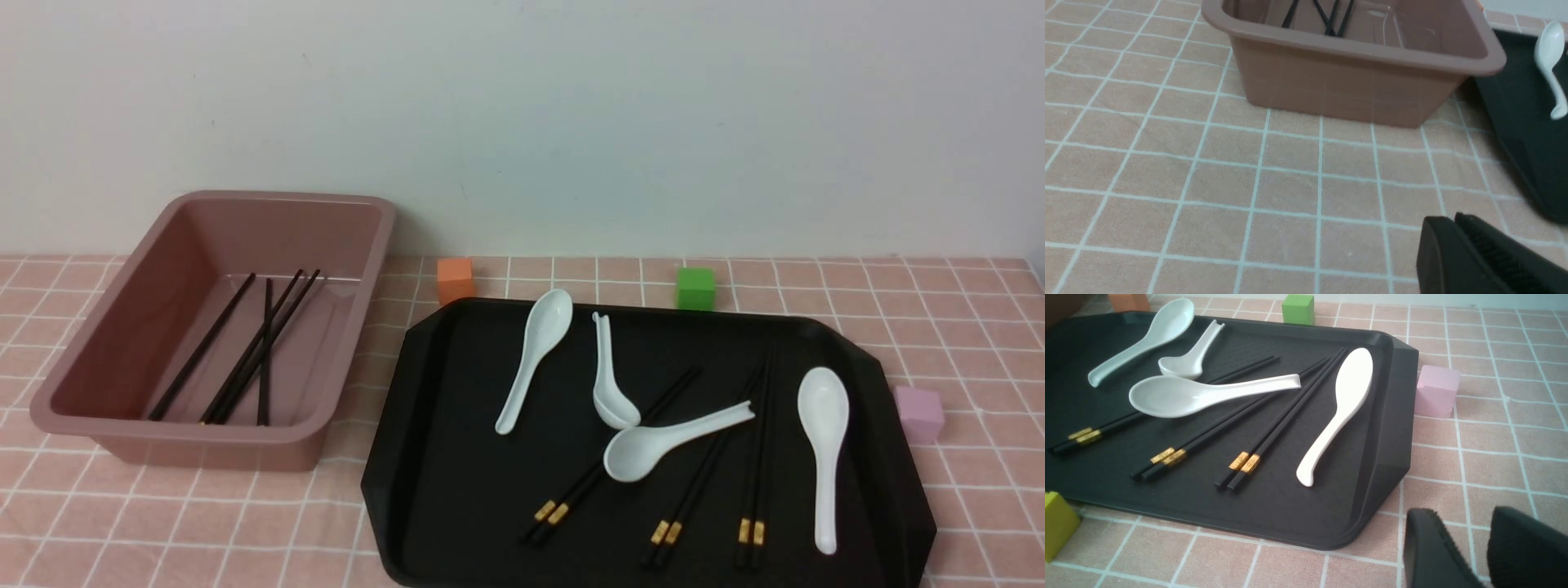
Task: On pink tablecloth take chopsticks from black tray and put them in box.
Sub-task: 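Reach over to the black tray and grasp a pair of chopsticks with the left gripper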
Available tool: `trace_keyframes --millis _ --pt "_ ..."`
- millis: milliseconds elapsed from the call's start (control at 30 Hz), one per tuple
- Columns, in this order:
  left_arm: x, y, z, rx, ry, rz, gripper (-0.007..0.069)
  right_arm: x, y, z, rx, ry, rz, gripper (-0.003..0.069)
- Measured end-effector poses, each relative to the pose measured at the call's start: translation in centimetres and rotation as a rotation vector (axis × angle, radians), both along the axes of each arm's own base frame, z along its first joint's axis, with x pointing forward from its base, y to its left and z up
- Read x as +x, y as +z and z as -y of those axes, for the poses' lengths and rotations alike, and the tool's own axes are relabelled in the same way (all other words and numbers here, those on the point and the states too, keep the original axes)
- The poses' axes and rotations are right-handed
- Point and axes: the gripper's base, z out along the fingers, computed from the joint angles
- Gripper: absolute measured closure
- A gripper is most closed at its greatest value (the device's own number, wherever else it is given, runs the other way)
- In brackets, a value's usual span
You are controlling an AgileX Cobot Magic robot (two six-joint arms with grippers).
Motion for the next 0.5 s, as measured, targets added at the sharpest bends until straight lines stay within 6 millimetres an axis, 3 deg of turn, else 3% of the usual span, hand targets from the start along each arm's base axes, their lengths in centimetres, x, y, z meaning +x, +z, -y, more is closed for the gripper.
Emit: trace_keyframes --millis 267,500 --pt "0.3 1.9 0.4 -0.727 0.080 0.125 0.0577 0.0 0.0 0.0 0.000 0.000 0.000 0.0419" --pt "0.3 2.4 0.2 -0.853 0.103 0.171 0.0575 0.0 0.0 0.0 0.000 0.000 0.000 0.0419"
